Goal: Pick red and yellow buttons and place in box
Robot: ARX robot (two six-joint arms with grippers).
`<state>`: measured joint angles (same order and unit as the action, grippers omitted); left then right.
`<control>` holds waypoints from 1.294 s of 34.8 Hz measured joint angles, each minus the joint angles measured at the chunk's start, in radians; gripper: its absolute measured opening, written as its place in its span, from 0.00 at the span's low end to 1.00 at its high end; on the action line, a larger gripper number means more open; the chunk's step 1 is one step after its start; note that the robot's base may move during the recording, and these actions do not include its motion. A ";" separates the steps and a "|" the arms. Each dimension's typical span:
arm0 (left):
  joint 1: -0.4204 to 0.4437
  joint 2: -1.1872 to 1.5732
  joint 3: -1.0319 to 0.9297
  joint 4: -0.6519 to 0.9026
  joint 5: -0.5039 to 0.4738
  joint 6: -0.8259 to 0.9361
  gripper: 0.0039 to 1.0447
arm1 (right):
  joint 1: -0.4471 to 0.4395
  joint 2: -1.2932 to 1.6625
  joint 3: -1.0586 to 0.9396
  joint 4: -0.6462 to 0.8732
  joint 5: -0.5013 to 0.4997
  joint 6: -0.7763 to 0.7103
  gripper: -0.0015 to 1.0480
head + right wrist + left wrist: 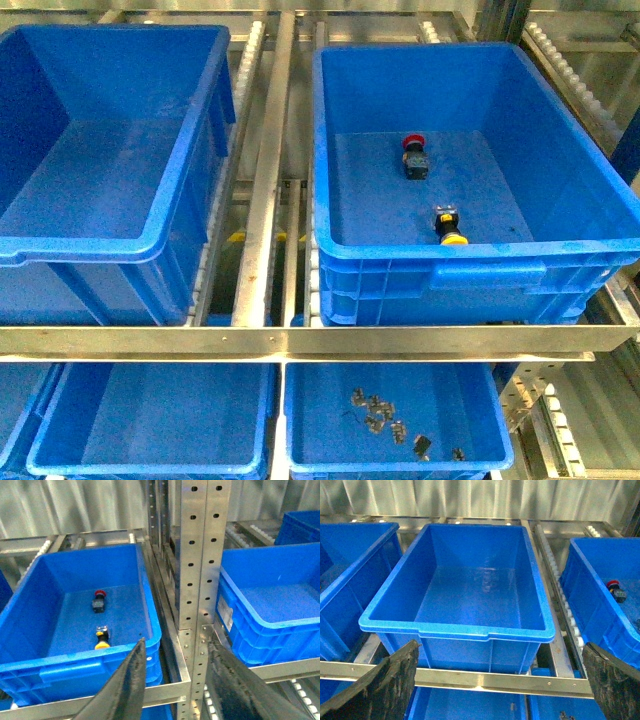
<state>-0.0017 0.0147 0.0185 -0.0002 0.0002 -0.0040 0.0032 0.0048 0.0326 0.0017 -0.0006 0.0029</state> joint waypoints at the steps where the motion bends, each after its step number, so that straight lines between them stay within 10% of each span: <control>1: 0.000 0.000 0.000 0.000 0.000 0.000 0.93 | 0.000 0.000 0.000 0.000 0.000 0.000 0.43; 12: 0.000 0.000 0.000 0.000 0.000 0.000 0.93 | 0.000 0.000 0.000 0.000 0.000 0.000 0.94; 45: 0.000 0.000 0.000 0.000 0.000 0.000 0.93 | 0.000 0.000 0.000 0.000 0.000 0.000 0.93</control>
<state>-0.0017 0.0147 0.0185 -0.0002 0.0002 -0.0040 0.0032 0.0048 0.0326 0.0017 -0.0002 0.0029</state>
